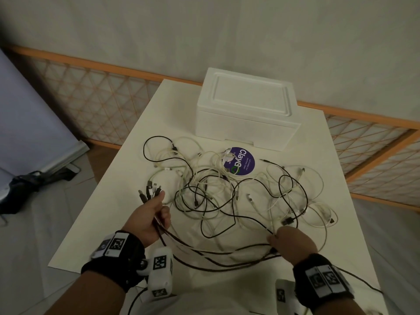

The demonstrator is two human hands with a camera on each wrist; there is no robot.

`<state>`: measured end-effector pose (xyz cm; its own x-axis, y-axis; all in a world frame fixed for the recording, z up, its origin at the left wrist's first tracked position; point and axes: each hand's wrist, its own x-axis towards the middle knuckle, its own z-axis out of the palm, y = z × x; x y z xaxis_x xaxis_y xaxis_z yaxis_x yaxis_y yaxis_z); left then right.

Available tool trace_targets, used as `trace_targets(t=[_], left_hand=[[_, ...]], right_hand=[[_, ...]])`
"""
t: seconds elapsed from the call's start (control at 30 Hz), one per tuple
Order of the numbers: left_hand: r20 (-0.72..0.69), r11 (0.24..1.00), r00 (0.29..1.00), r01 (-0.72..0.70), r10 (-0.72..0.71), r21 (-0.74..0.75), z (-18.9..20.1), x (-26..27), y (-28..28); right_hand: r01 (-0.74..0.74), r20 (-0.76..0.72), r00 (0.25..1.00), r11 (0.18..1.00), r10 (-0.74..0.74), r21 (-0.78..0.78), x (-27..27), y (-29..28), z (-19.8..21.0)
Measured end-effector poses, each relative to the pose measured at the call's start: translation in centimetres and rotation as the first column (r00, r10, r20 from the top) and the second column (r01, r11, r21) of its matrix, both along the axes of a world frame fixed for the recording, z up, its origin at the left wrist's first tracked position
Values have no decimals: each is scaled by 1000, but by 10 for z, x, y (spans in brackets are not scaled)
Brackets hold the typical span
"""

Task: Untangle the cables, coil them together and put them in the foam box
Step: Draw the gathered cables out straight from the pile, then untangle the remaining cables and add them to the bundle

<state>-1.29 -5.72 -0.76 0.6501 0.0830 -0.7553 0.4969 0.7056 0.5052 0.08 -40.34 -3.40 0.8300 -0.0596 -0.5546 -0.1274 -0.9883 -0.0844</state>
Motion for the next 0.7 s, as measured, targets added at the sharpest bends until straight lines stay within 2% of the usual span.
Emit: trace_targets(t=[0.1,0.17,0.23,0.3,0.37,0.43,0.5,0.57,0.7], left_hand=[[17,999,1000,24,-24,34,4,2,-6],[30,997,997,64,-65,38,6,4,-10],[47,991,991,123,-125,43,10,7,-14],[74,983,980,179,-183,49,15,11,-19],[91,975,972,215,-218,47,19,15,-23],[99,966,962,251,-256,60,23,19,-27],[104,953,948,291,-300,89,25,24,-33],[105,930,927,349,-361,113,28,28,-40],[114,837,834,517,-540,177,34,34,-53]], right_hand=[[46,87,995,998,-51,52,9,10,-4],[23,229,972,994,-48,108,17,15,2],[-34,438,897,983,-50,180,23,23,16],[-40,543,824,940,-161,340,29,31,35],[11,499,791,823,-355,568,34,39,59],[48,340,792,608,-507,793,39,48,84],[46,186,838,407,-513,912,42,55,106],[18,144,885,342,-443,940,46,60,120],[-54,167,937,346,-308,937,49,71,140]])
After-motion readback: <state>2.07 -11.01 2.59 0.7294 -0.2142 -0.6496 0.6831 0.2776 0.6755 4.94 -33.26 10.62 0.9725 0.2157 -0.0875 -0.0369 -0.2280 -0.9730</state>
